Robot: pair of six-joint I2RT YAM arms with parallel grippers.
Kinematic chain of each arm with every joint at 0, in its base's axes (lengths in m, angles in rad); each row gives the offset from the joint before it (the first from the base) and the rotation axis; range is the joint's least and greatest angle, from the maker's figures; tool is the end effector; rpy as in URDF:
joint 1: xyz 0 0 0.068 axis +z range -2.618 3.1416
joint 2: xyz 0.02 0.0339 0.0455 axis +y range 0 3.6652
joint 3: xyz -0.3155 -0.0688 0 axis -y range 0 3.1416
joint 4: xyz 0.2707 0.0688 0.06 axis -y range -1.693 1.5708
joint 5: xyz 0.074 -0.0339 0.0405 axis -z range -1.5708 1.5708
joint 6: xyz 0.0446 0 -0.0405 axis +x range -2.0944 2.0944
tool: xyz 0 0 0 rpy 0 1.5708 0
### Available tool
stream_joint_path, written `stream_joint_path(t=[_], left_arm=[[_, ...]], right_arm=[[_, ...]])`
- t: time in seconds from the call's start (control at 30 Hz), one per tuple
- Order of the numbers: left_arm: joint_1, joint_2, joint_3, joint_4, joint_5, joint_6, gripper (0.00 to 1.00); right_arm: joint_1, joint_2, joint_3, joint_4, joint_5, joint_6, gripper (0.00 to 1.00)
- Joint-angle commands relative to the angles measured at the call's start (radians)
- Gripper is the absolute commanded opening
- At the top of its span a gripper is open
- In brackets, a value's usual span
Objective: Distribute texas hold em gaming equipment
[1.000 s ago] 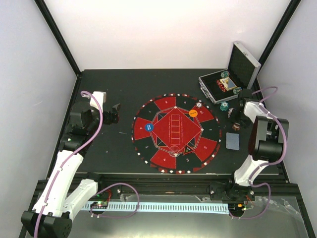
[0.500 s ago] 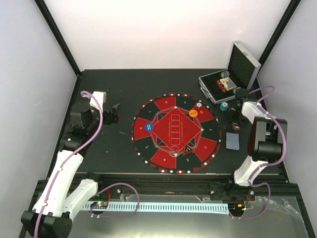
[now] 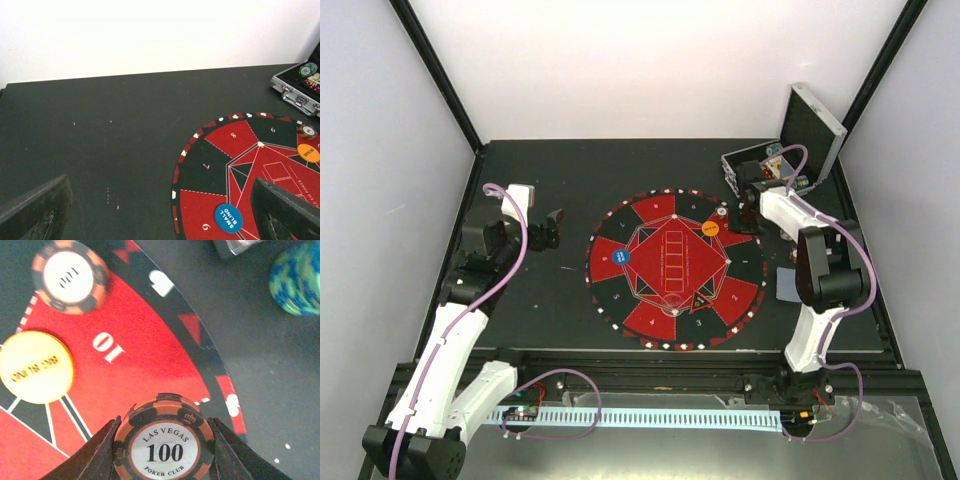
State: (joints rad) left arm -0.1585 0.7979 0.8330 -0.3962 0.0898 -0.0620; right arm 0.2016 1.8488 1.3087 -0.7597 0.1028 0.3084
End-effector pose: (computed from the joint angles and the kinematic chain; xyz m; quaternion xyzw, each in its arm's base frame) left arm 0.1761 -0.0322 0.3670 0.0651 0.8196 -0.0992 0.5606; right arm 0.3941 0.0759 0.2151 0.0597 0.9877 -0.0152 0.1434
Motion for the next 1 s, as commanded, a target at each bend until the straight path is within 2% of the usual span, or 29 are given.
stream_joint_path(t=[0.0, 0.17, 0.63, 0.97], left_arm=[[-0.005, -0.011, 0.003, -0.003, -0.008, 0.004, 0.99], [-0.004, -0.012, 0.004, -0.004, -0.008, 0.005, 0.99], [-0.004, -0.014, 0.003, -0.003, -0.004, 0.002, 0.99], [-0.005, -0.016, 0.002, -0.003, 0.002, 0.001, 0.99]], right_arm=[[0.059, 0.048, 0.081, -0.03, 0.003, 0.0, 0.38], [0.172, 0.039, 0.059, -0.048, 0.001, 0.013, 0.38], [0.512, -0.223, -0.297, -0.049, -0.023, 0.23, 0.39], [0.719, -0.29, -0.361, -0.057, -0.055, 0.375, 0.39]])
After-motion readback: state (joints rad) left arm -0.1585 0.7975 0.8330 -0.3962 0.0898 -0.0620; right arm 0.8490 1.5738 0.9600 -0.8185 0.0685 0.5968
